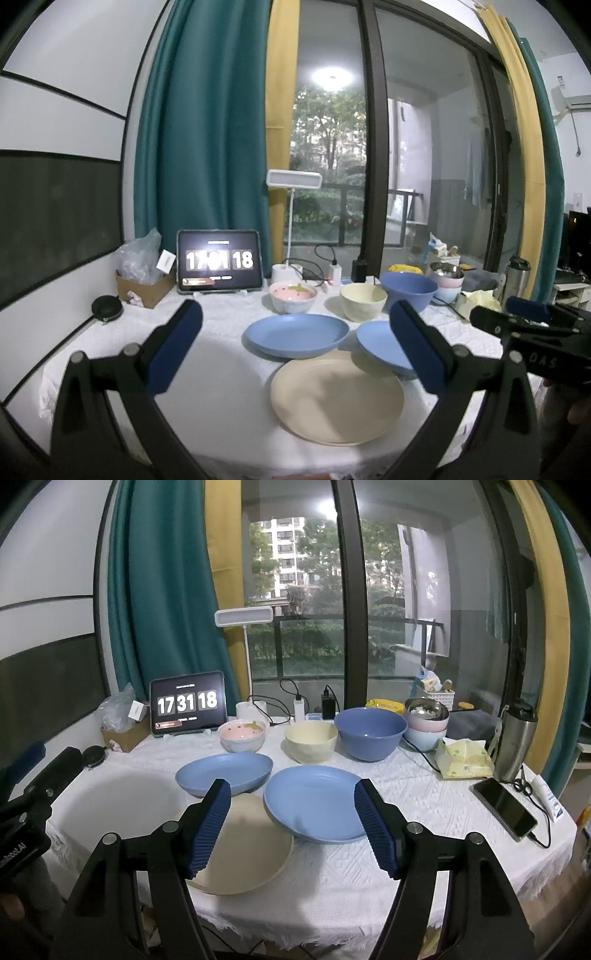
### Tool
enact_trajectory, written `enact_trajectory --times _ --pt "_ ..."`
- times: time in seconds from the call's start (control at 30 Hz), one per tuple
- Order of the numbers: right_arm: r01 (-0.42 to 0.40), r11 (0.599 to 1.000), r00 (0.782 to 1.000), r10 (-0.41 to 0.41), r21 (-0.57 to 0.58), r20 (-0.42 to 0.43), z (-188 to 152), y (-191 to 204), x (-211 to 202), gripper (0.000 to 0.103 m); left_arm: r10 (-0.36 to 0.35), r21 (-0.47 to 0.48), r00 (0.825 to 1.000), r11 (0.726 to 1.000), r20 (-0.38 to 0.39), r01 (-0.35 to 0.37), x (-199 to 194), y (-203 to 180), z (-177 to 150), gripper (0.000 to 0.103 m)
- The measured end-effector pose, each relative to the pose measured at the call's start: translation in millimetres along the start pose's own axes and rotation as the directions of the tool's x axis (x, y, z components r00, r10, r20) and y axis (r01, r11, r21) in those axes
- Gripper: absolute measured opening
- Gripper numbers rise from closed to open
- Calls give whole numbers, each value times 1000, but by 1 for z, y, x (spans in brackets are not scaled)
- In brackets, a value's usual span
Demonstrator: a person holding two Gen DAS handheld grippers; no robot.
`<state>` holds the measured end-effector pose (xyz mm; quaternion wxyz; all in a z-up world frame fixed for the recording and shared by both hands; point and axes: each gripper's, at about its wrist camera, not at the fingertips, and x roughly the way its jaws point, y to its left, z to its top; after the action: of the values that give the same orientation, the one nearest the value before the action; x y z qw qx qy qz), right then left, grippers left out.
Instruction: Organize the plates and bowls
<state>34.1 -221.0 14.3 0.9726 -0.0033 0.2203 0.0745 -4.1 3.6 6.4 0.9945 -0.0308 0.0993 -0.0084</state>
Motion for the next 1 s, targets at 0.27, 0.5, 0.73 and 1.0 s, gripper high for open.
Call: enact_trajectory --times 0.27,0.5,0.73,1.0 --pt "-3 1000 1000 3 2 -5 -2 -3 1 73 4 -3 1000 1000 -2 -4 0 1 -3 102" --pt "-2 1000 1000 2 3 -7 -4 -2 0 73 4 -1 1000 1000 -1 -4 1 1 -3 102" --pt "-4 1000 1000 4 4 -9 -4 -3 1 73 3 0 1000 1000 0 -3 1 1 -4 102" --pt "1 1000 1000 -1 7 -25 -9 -5 3 73 4 0 1000 1000 -3 -4 1 0 -4 102"
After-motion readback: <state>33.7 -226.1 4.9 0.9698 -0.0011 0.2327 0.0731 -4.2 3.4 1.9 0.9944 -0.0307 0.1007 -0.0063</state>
